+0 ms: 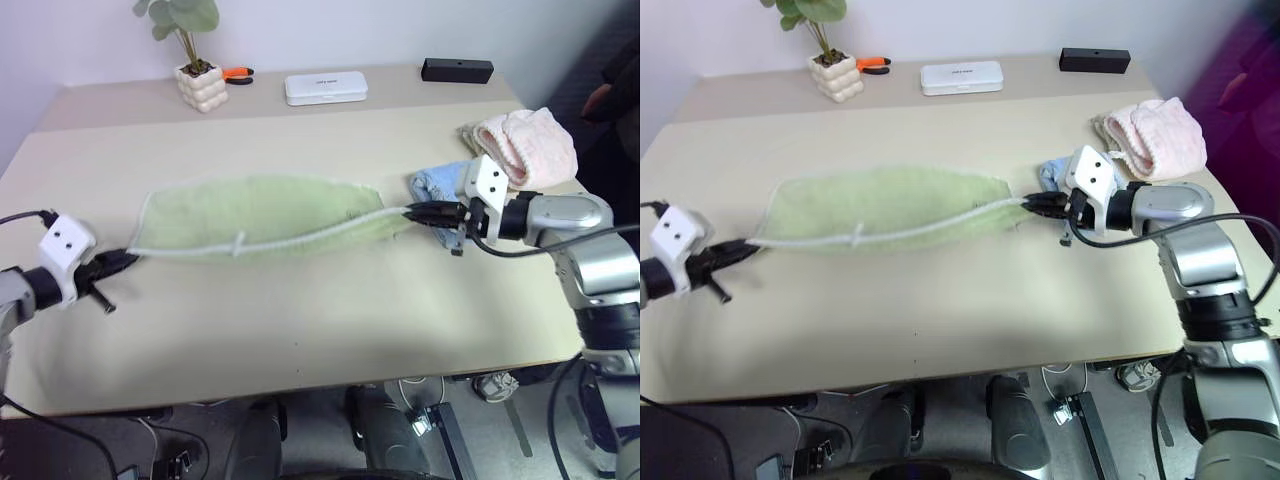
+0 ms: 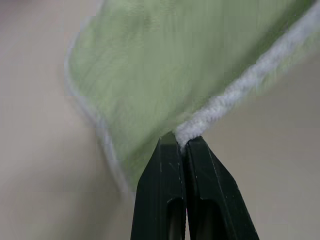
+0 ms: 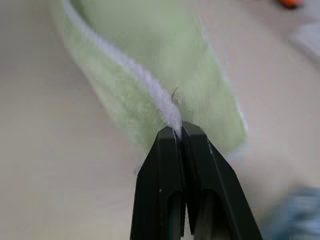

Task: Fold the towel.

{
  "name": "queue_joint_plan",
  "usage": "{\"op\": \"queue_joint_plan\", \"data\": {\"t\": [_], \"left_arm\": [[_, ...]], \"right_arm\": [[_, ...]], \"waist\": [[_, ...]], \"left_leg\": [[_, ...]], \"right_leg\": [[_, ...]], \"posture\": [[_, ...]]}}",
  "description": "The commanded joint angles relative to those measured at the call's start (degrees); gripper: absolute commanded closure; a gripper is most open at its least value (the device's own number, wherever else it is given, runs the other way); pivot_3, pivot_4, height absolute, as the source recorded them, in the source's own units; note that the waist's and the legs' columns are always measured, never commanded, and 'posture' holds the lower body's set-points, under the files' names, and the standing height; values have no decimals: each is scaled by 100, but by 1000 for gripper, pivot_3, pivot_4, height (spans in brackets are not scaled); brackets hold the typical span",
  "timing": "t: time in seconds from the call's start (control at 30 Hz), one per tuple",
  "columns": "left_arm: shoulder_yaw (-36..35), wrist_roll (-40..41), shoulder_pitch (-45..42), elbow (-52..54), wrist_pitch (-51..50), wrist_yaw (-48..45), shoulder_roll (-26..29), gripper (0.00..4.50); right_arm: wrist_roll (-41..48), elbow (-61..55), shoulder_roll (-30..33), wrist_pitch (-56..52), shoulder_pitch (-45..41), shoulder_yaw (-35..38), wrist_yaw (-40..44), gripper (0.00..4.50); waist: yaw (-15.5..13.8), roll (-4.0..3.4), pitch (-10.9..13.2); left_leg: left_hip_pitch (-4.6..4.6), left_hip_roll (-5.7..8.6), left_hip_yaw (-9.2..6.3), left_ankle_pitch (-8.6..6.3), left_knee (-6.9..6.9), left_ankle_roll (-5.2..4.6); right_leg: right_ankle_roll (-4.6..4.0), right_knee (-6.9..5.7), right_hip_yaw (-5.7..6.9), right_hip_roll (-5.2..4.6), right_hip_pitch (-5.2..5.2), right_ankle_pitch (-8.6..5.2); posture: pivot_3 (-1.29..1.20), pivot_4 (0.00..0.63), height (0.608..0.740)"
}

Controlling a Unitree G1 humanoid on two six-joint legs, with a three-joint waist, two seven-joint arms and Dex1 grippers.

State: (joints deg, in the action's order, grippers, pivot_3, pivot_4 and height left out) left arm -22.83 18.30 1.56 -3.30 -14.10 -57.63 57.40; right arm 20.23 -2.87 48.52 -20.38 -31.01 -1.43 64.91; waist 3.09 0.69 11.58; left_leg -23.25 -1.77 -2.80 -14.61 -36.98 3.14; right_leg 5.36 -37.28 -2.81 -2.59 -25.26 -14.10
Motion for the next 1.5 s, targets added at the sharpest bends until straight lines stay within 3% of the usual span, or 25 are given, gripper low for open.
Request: {"op": "queue_joint_plan", "data": {"t": [0.03, 0.1, 0.2, 0.33, 0.47, 0.83, 1.17, 1.27, 1.47, 1.5], "left_arm": [[-989, 276, 871, 899, -710, -390, 294, 4500], [-1154, 350, 1192, 1160, -886, -523, 333, 4500], [-1093, 301, 1291, 1304, -964, -548, 364, 4500], [-475, 6, 611, 892, -717, -246, 290, 4500], [533, -601, -725, -163, -147, 94, 102, 4500], [1978, -1562, -3520, -3390, 1230, 163, -520, 4500], [2255, -1837, -4346, -4951, 1910, 59, -761, 4500], [2172, -1758, -4347, -5052, 1923, 32, -742, 3563], [1907, -1679, -4254, -5084, 1985, 565, -723, 623], [1678, -1445, -4191, -5019, 1905, 605, -739, 623]], "right_arm": [[533, -806, 411, -569, 642, 452, 299, 4454], [641, -953, 522, -682, 854, 512, 362, 4454], [521, -875, 480, -627, 849, 480, 235, 4454], [35, -368, 232, -378, 486, 206, -166, 4454], [-387, 169, -53, -82, 209, -39, -425, 4454], [-972, 1353, -772, 422, -318, -268, -905, 4454], [-1132, 1698, -1029, 592, -432, -307, -940, 4454], [-1093, 1623, -1046, 488, -430, -252, -987, 3563], [-1171, 1446, -999, 481, -371, -112, -1364, 679], [-1166, 1314, -950, 451, -317, -27, -1467, 679]], "waist": [[-65, 10, -6], [-87, 14, -10], [-90, 13, -10], [-81, 14, -10], [-87, 16, -11], [-66, 16, -11], [-59, 16, -11], [-61, 16, -11], [-64, 16, -11], [-62, 16, -11]], "left_leg": [[18, 0, 1, 0, -2, 0], [82, 0, 6, -5, 3, -1], [86, 0, 13, -7, 1, -3], [83, 0, 17, -7, 2, -6], [83, 2, 17, -8, 2, -8], [78, 3, 18, -18, -3, -28], [77, 3, 16, -23, -6, -36], [77, 3, 16, -23, -7, -36], [77, 3, 15, -23, -7, -36], [77, 3, 15, -23, -7, -36]], "right_leg": [[-30, 10, 0, 0, 22, -10], [-32, 34, 0, -7, 87, -17], [-23, 36, -2, -9, 94, -24], [-33, 26, -4, -3, 82, -15], [-25, 25, -5, -1, 85, -15], [1, 8, -5, 4, 76, 0], [4, 5, -5, 4, 76, 1], [4, 4, -5, 4, 76, 1], [4, 3, -5, 3, 76, 1], [4, 2, -5, 3, 76, 1]], "posture": [[0, 150, 737], [0, 150, 737], [0, 150, 737], [0, 150, 737], [0, 150, 737], [0, 150, 737], [0, 150, 737], [0, 150, 737], [0, 150, 737], [0, 150, 737]]}}
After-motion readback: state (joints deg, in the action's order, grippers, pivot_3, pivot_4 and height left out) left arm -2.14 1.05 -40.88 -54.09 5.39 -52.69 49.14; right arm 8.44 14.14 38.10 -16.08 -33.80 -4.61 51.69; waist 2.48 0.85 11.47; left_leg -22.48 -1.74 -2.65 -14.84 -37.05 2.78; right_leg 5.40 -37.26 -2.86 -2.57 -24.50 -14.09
